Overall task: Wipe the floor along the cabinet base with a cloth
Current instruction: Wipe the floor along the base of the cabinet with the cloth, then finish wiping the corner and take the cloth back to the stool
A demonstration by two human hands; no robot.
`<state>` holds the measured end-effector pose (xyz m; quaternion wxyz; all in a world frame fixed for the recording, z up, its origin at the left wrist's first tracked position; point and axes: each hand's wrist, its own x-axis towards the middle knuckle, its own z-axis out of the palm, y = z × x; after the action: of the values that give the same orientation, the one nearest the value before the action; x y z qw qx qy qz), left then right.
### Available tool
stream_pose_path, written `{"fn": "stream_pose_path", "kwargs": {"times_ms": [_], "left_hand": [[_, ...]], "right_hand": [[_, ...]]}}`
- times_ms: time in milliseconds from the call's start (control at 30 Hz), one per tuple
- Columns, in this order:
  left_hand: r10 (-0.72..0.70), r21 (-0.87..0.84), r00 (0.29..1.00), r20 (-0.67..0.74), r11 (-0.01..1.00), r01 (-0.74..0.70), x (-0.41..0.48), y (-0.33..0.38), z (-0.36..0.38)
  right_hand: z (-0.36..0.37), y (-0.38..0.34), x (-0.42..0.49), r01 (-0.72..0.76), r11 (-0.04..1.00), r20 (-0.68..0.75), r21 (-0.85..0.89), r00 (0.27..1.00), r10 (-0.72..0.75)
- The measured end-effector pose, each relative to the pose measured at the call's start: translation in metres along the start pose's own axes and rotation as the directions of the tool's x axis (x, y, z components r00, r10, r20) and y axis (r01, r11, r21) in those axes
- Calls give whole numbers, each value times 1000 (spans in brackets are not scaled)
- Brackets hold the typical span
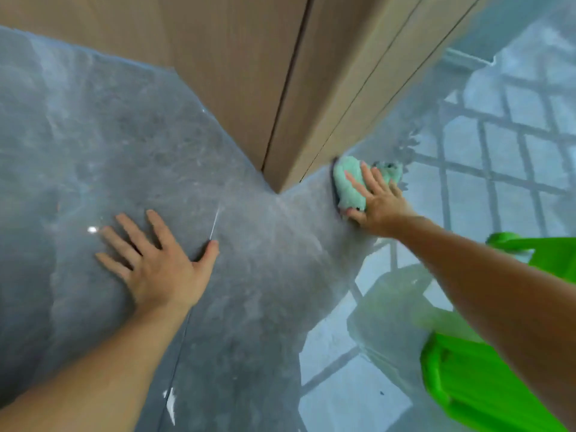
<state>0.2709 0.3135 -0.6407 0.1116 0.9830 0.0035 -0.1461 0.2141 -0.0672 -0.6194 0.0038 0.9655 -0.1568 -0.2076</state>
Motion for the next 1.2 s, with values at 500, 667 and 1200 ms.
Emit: {"fn": "stream_pose_path", "kwargs": {"times_ms": [500,667,1200], "left_hand": [[-229,-42,851,473,959,281,-4,35,-65],[26,-313,512,859,817,485,-74,116,-227],[439,-495,230,869,790,362,-444,417,-390]], "right_hand": [[-69,-95,-54,-249,633,116,733,963,245],[-190,-128,-179,-313,-380,362,870,930,61],[-384,130,-568,45,-693,476,719,696,538]]}}
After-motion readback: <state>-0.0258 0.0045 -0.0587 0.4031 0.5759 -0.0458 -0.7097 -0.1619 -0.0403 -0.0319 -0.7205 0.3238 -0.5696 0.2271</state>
